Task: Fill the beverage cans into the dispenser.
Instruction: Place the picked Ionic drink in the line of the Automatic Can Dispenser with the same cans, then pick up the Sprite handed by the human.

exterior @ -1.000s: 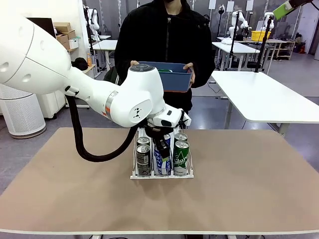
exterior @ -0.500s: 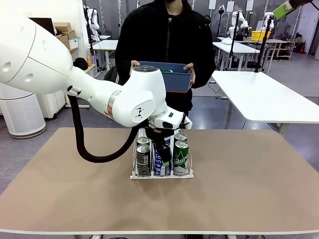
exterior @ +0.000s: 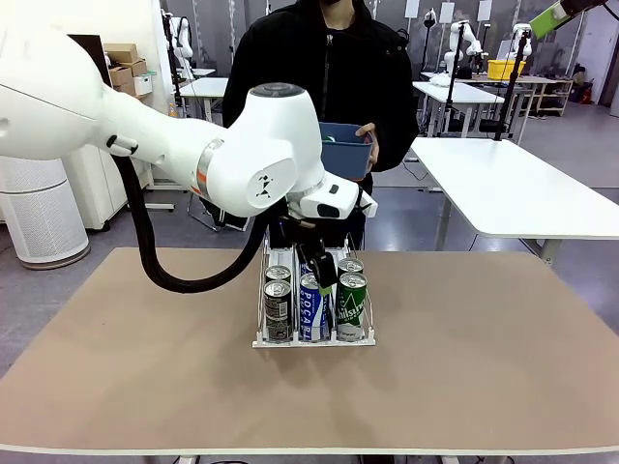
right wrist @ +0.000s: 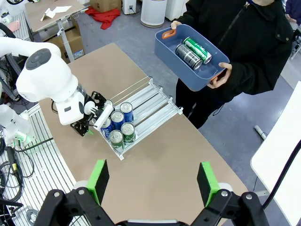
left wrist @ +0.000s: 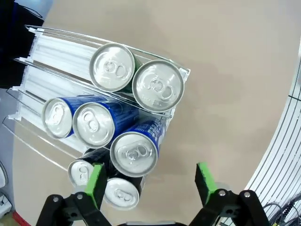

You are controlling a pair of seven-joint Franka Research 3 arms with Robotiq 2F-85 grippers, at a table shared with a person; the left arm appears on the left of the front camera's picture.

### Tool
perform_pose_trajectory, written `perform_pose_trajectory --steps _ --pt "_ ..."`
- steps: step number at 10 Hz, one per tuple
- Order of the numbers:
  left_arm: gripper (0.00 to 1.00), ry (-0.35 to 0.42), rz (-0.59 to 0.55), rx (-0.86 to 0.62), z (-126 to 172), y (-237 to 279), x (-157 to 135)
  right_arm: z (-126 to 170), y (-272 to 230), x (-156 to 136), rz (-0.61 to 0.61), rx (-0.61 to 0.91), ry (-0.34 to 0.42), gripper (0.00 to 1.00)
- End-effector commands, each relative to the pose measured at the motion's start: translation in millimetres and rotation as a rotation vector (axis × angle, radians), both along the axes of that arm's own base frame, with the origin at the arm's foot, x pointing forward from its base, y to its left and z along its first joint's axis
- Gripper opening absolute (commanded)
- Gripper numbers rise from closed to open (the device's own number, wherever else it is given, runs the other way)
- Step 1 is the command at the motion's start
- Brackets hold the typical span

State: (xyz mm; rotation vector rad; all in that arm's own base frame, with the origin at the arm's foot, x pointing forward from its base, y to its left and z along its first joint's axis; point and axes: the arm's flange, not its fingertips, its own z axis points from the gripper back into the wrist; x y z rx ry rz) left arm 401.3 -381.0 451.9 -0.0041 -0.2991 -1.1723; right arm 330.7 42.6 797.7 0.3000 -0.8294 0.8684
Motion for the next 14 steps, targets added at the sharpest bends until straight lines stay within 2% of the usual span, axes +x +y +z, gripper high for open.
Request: perform_pose_trajectory --steps 1,2,10,12,14 --pt "1.0 0.008 0.026 -0.027 3 3 -15 -1 0 0 0.002 -0.001 0.004 1.0" --pt "1.0 0.0 0.0 0.0 0 0 0 -1 0 0 0.002 -0.001 0.004 1.0" --pt "1.0 0.007 0.006 -0.004 -1 -2 -1 -1 0 0 0.002 -0.001 0.004 1.0" --pt "1.0 0.051 -0.053 -0.088 45 40 -18 -1 0 0 0.002 -0.001 0.004 1.0" --pt "1.0 0.017 -0.019 -0.165 97 90 -29 -1 0 0 0.002 -0.001 0.004 1.0"
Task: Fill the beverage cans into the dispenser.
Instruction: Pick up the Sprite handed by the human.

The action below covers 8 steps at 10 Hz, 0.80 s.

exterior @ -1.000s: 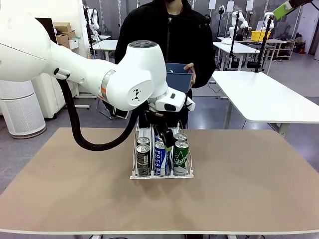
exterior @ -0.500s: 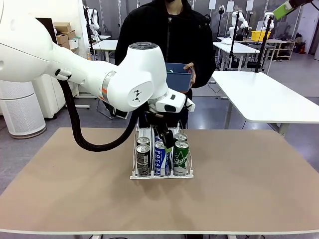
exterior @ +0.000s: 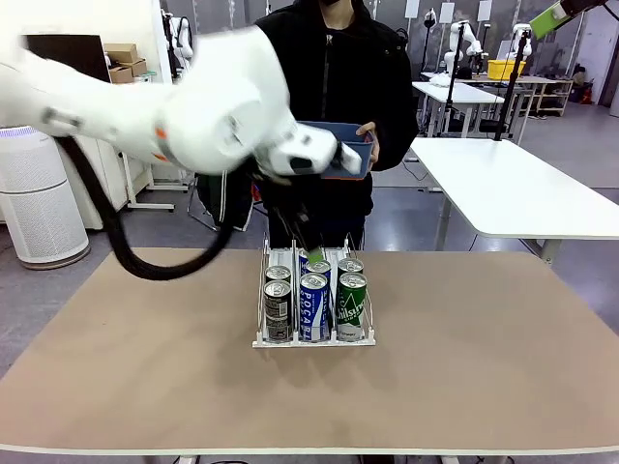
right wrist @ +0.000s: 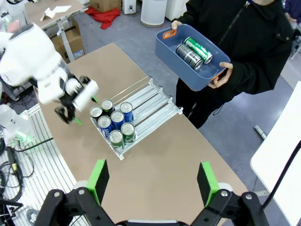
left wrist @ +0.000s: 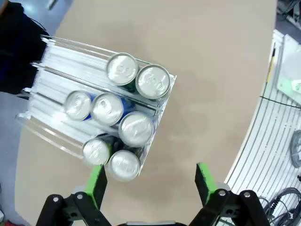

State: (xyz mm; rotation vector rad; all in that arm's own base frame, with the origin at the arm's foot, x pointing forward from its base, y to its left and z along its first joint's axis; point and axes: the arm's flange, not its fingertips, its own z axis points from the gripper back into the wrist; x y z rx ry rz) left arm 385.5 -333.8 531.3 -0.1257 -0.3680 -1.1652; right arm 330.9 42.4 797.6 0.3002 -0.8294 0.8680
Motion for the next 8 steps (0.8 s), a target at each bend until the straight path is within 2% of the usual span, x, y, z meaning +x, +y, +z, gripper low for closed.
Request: perform_pose_trajectory --steps 1,4,5,6,8 --pt "1.0 -0.022 -0.018 -0.073 44 72 -17 -1 1 0 0.003 -0.001 0.003 1.0" --pt "1.0 -0.156 -0.047 -0.192 119 155 -40 -1 1 0 0.003 -0.001 0.003 1.0" --pt "1.0 -0.169 -0.114 -0.234 137 178 -44 -1 1 0 0.003 -0.001 0.003 1.0" --pt "1.0 -0.173 -0.116 -0.293 152 194 -49 -1 1 0 0.003 -0.001 0.003 1.0" --pt "1.0 -0.231 -0.045 -0.347 186 225 -63 -1 1 0 0.003 -0.001 0.003 1.0"
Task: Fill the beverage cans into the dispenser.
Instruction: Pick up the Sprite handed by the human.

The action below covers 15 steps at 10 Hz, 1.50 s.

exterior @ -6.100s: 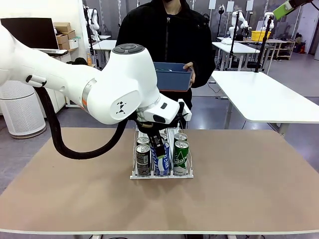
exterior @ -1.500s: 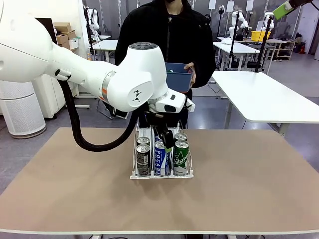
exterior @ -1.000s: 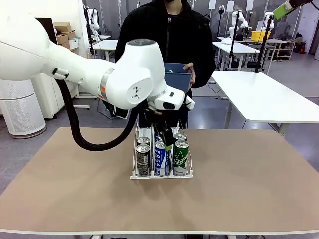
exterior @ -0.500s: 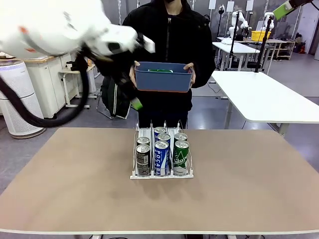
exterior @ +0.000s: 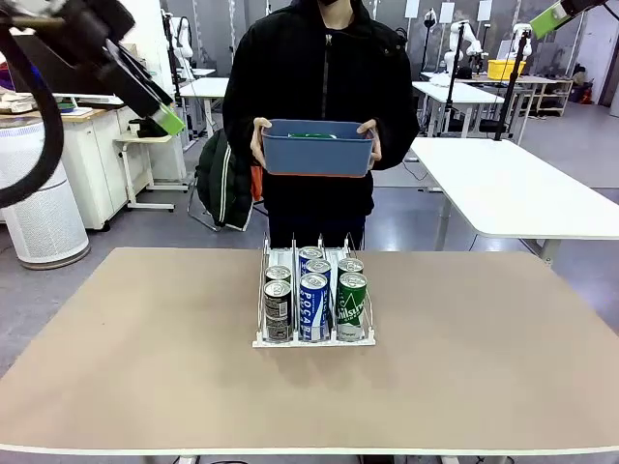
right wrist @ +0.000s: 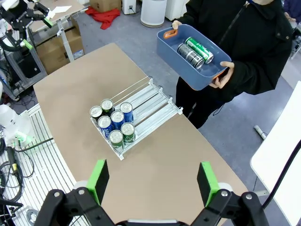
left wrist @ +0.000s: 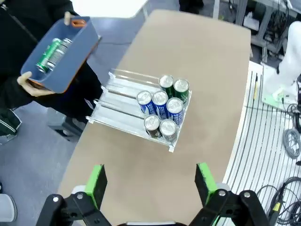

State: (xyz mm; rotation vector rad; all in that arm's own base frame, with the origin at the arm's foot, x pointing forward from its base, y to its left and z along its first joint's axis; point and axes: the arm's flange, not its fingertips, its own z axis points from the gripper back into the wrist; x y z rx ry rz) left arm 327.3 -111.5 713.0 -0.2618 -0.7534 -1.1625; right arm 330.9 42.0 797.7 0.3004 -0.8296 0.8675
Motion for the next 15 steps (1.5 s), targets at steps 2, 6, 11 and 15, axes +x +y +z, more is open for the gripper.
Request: perform_pose_trajectory --steps 2,6,11,15 --pt "1.0 0.005 0.044 -0.057 18 12 -11 -1 1 0 0.003 -0.002 0.003 1.0" --pt "1.0 -0.028 0.031 -0.039 21 14 -11 -1 1 0 0.003 -0.002 0.003 1.0" --pt "1.0 0.009 0.182 -0.159 35 10 -11 -1 1 0 0.003 -0.002 0.003 1.0" --pt "1.0 0.0 0.219 -0.141 45 7 -21 -1 1 0 0.003 -0.002 0.003 1.0"
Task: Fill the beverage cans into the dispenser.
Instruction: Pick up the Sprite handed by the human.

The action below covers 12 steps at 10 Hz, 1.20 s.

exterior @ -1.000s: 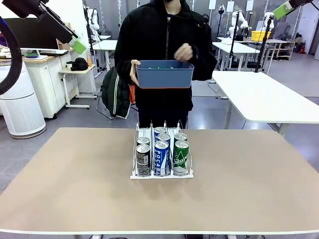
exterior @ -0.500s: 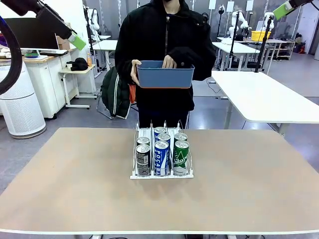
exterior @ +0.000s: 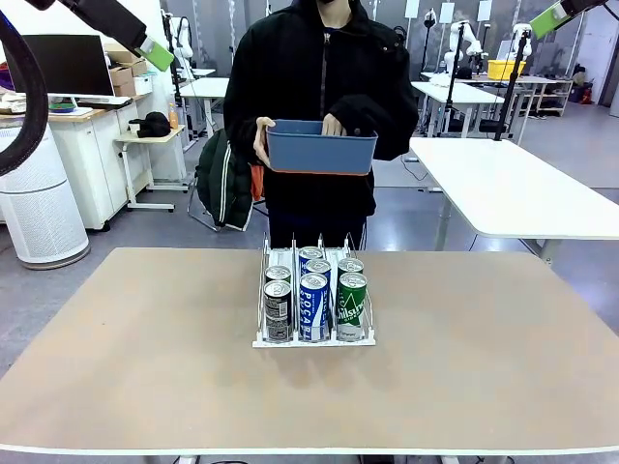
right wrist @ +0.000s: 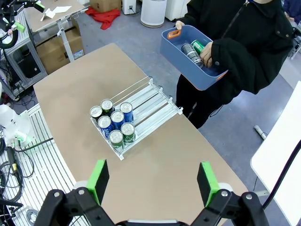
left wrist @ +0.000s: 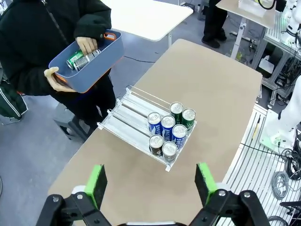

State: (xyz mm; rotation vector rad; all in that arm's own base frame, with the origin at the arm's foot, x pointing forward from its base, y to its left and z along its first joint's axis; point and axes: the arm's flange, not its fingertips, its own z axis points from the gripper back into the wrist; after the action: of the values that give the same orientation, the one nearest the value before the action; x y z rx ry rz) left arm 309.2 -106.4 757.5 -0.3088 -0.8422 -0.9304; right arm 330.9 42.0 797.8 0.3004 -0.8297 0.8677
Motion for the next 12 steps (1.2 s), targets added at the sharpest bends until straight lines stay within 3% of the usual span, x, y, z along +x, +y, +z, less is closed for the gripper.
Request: perform_pose_trajectory --steps 1,4,5,12 --pt "1.0 -0.006 0.045 0.013 2 3 -5 -1 1 0 0.003 -0.002 0.003 1.0" --pt "1.0 -0.001 0.021 0.075 -2 13 6 -1 1 0 0.003 -0.002 0.003 1.0" --pt "1.0 -0.013 0.012 0.01 3 4 -4 -1 1 0 0.003 -0.002 0.003 1.0" --pt "1.0 -0.013 0.012 0.01 3 4 -4 -1 1 0 0.003 -0.002 0.003 1.0"
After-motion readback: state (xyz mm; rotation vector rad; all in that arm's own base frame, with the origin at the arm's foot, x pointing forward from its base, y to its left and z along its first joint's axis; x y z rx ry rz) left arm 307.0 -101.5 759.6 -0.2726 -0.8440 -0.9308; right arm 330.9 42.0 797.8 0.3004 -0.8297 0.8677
